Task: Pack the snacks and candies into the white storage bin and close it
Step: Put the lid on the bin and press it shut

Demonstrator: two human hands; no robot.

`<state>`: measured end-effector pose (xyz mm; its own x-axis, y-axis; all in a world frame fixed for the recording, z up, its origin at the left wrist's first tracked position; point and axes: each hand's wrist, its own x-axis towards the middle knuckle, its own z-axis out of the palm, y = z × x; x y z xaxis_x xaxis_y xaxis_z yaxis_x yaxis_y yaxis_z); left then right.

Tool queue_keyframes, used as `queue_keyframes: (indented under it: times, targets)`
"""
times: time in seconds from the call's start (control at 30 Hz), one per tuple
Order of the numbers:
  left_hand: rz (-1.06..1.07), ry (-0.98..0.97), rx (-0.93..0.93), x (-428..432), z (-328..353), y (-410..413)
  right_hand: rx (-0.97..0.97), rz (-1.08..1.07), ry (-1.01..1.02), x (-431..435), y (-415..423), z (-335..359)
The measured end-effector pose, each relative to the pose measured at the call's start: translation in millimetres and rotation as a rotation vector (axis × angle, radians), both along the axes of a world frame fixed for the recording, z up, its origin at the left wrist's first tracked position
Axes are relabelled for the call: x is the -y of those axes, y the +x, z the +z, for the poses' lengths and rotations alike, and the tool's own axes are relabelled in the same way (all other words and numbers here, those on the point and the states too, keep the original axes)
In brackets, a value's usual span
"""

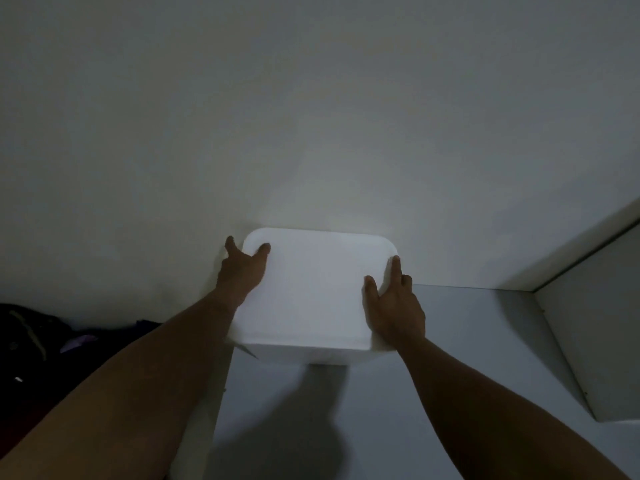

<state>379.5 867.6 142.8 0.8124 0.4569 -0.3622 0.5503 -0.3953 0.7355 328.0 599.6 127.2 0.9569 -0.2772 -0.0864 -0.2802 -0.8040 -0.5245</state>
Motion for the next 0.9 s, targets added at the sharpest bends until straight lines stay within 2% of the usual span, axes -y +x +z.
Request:
queue_keyframes:
  times: [0.17, 0.3, 0.37, 0.63, 0.9]
  targets:
    - [0.007, -0.037, -0.095, -6.8, 3.7, 26.9, -0.090, -0.105, 0.140, 6.2, 24.5, 5.2]
    - [-0.056, -0.027, -0.096, -4.1, 4.3, 37.8, -0.073, -0.305, 0.480, 12.2, 74.1, 9.4]
    - [-0.053, -0.016, -0.082, -2.7, 1.0, 38.6, -0.121, -0.316, 0.552, 15.5, 87.3, 3.8]
    - [0.060, -0.056, -0.078, 0.3, 4.9, 17.3, -0.198, -0.272, 0.440, 18.3, 72.1, 10.3]
    - [0.013, -0.147, -0.152, 7.1, -5.5, -42.9, -0.219, -0.322, 0.468, 37.3, 8.4, -4.6]
